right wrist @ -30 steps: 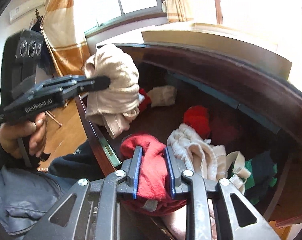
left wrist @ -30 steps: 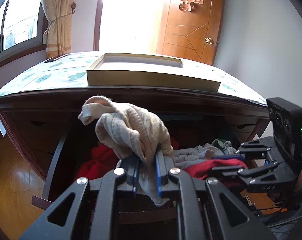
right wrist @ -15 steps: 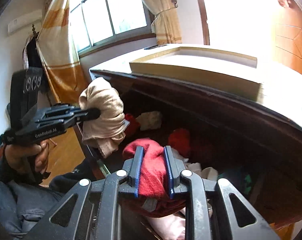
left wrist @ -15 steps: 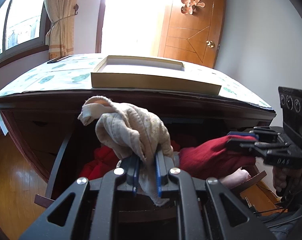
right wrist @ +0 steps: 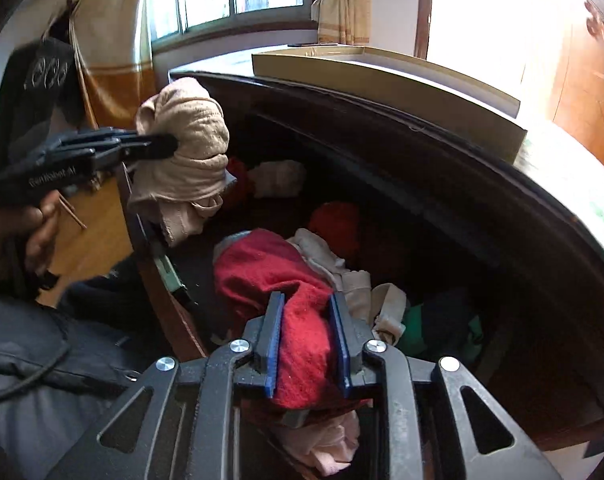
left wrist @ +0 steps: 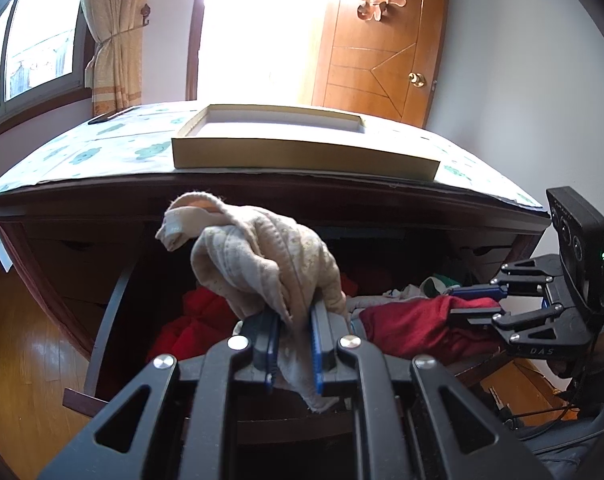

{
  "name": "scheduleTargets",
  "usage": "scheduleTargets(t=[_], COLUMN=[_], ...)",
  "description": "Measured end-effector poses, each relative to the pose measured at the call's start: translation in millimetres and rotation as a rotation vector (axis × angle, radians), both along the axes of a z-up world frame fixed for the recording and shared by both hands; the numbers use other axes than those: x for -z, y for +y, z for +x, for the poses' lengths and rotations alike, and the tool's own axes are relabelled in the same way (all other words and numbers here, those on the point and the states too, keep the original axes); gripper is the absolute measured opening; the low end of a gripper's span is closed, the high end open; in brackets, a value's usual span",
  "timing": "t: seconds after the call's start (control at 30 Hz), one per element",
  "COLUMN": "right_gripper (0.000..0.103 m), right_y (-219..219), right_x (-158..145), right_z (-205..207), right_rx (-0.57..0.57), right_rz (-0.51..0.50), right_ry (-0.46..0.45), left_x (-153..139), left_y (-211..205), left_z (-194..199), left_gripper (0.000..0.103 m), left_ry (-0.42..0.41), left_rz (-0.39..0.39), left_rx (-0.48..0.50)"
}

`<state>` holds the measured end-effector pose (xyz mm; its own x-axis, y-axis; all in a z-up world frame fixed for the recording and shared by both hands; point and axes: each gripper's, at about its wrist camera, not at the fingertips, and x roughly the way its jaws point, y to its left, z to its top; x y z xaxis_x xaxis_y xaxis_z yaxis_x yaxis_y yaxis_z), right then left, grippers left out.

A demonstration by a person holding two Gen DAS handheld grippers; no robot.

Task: Take underwear out of drawer
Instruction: 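Lift the red garment out of the drawer with the right tool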

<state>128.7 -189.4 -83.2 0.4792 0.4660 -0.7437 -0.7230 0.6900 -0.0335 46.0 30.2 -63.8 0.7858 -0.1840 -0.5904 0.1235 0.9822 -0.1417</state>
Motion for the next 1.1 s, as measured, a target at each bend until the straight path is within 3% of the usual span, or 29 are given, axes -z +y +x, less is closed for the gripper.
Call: scheduleTargets(t=[0.13, 0.27, 0.47, 0.63, 1.1], right_gripper=[0.034, 0.028, 0.017, 0.016, 0.013], right_y=[8, 9, 0, -9, -21], right_x=[7, 9, 11, 5, -28], right_z=[4, 3, 5, 8, -5], right_rx=[-0.037, -0.044, -0.048, -0.036, -0.012], right_rz=[-0.069, -0.065, 0.065, 0.185, 0.261], right_ry=[0.026, 0.042, 0.103, 0.133, 0.025], left_x=[1, 2, 2, 2, -10], left_y=[-1, -5, -4, -3, -3], left_z=[2, 1, 0, -3, -10], left_gripper=[0.011, 0.011, 0.011, 0.011, 0.011], left_ry=[0.009, 0.012, 0.004, -0.003, -0.035], left_rz=[0.002, 0.008, 0.002, 0.0, 0.02], left_rx=[0.007, 0.019, 0.007, 0.001, 0.0])
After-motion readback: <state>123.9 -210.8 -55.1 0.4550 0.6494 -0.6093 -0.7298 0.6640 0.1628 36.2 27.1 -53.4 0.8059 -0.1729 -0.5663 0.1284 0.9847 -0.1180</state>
